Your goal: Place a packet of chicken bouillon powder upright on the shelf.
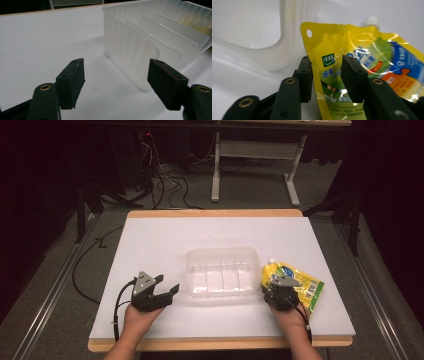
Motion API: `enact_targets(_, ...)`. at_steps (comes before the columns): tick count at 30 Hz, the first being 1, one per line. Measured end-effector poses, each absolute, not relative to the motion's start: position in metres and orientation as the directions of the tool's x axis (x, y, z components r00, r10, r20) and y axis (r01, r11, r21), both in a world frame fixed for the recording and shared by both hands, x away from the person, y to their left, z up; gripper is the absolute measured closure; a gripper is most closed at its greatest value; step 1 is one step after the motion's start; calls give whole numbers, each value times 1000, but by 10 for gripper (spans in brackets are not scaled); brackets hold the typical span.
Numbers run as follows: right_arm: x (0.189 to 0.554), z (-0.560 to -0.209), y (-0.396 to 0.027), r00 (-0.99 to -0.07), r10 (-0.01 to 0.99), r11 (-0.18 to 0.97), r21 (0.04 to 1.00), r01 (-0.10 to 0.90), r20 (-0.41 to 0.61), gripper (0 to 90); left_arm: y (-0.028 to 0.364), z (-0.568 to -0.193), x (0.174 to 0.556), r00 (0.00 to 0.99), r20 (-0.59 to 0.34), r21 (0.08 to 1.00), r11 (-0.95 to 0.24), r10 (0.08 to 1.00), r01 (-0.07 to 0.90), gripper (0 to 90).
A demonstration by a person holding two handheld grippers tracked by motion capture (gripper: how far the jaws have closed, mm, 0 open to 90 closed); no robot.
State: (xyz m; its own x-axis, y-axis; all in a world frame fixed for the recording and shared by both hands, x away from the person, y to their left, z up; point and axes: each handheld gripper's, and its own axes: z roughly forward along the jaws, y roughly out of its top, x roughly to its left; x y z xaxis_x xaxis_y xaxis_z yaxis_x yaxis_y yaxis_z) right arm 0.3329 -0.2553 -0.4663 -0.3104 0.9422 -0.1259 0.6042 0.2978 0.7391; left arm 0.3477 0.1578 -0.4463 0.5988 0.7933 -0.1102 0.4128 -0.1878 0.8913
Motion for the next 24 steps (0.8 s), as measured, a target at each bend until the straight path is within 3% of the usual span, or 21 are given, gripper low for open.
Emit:
enact_targets(3,331,-464,-259,-293,948,282,757,590,-125,699,158,-446,348,599,-109,891,-190,794,413,305)
enact_targets(5,330,-462,-265,-279,955,254,772,583,-104,785,158,-446,348,599,-108,891,-190,793,413,305)
enact_targets(6,329,-460,-272,-263,962,217,789,575,-73,870,158,-446,348,599,-108,891,-190,793,412,304)
enact_targets(8,328,-458,-278,-260,964,196,799,568,-51,900,158,-446,348,599,-110,890,-189,793,414,304)
enact_targets(15,325,-453,-287,-280,960,166,822,545,-8,900,159,-446,348,598,-109,892,-188,794,412,305)
enact_targets(24,310,-431,-296,-296,955,139,886,443,-2,900,159,-446,348,602,-107,892,-191,791,410,308)
